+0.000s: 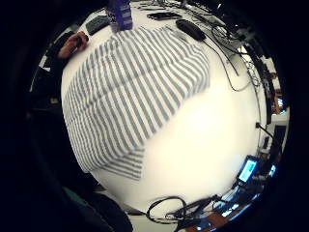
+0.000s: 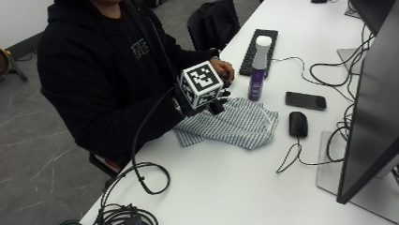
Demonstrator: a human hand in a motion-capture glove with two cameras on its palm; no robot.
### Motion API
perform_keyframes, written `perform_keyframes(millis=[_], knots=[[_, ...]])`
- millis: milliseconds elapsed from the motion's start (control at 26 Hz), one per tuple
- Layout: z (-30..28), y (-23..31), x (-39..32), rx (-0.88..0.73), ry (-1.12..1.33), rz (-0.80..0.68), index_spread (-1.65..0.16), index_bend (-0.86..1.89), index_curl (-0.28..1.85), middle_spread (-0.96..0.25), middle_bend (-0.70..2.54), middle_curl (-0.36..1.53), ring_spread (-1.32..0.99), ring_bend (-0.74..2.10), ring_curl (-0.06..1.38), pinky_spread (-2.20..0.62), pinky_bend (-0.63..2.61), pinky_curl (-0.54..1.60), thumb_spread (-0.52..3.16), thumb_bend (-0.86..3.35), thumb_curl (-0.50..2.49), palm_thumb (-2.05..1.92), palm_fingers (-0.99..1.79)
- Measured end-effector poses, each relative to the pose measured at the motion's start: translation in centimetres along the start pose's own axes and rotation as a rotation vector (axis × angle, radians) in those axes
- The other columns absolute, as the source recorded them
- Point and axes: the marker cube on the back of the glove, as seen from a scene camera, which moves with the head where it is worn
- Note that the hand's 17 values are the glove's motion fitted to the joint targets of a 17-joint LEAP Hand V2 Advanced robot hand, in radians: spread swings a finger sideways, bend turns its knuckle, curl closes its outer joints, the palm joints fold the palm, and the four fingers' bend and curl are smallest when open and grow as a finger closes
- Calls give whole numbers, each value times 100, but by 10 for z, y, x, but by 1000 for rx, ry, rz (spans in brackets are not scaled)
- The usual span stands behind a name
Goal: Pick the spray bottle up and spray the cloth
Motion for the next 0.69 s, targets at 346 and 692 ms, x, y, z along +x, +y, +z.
perform_keyframes(millis=[346, 692], knots=[[5, 42, -9, 82, 299, 150, -42, 14, 22, -2, 26, 38, 1, 49, 35, 18, 36, 33, 117, -1, 42, 65, 12], [16, 66, -17, 85, 323, 211, -42, 15, 23, -2, 27, 37, 0, 45, 33, 15, 29, 32, 124, -1, 38, 65, 11]])
